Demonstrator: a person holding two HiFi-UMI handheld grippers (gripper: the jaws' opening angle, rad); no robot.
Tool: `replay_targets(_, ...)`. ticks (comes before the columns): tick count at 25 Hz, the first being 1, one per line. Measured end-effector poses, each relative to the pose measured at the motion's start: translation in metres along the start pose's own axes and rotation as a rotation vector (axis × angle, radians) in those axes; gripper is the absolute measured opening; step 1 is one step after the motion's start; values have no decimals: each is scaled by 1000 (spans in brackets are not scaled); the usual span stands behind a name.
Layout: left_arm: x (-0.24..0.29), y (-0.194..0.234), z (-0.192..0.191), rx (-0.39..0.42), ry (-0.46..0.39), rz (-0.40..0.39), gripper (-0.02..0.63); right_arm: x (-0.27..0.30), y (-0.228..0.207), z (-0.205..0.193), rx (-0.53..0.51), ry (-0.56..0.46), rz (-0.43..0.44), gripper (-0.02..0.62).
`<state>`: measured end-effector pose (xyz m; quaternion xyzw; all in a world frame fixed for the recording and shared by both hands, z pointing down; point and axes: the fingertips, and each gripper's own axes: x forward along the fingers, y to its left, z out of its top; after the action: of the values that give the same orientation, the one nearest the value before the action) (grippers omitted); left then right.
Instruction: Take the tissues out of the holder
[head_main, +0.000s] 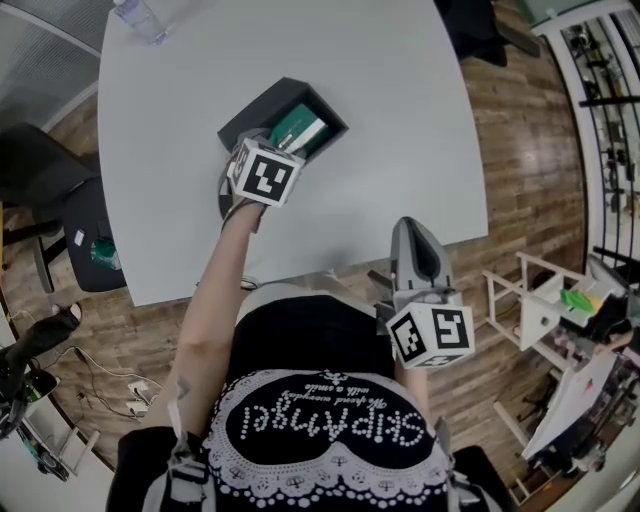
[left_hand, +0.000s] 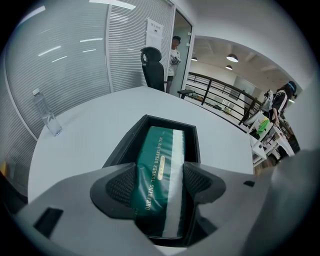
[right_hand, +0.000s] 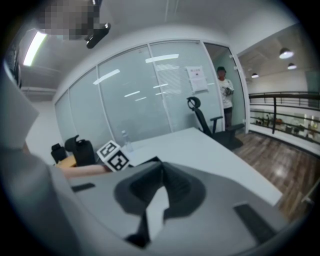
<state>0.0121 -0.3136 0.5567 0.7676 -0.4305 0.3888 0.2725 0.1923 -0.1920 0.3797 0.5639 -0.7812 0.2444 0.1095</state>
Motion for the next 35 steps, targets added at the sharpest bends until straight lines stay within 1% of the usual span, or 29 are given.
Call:
replay_targets(3,-6,3,6,19,-26,22,319,-1,1,0,0,-2,-1,34)
replay_targets(8,-17,-1,10,12,-65,27,319,-1,1,0,-3,-3,4,34)
replay_targets(12,-34,1,20,-11,-125,26,319,0,5,0,-6,-5,18,34)
replay_targets(17,-62,3,34,-19,-200,40,319,0,9,2,0,-10,35,34)
replay_targets(20,-80,7,41,-34,-255,59,319,-1,10,3,-6,-16,43,34)
replay_targets(26,-122,20,57,-98,-389,91,319,1,16,7,-21,-31,64,34)
replay_targets(35,-188,28,76,-138,-570,138,319,0,23,15,-45,-55,89,34)
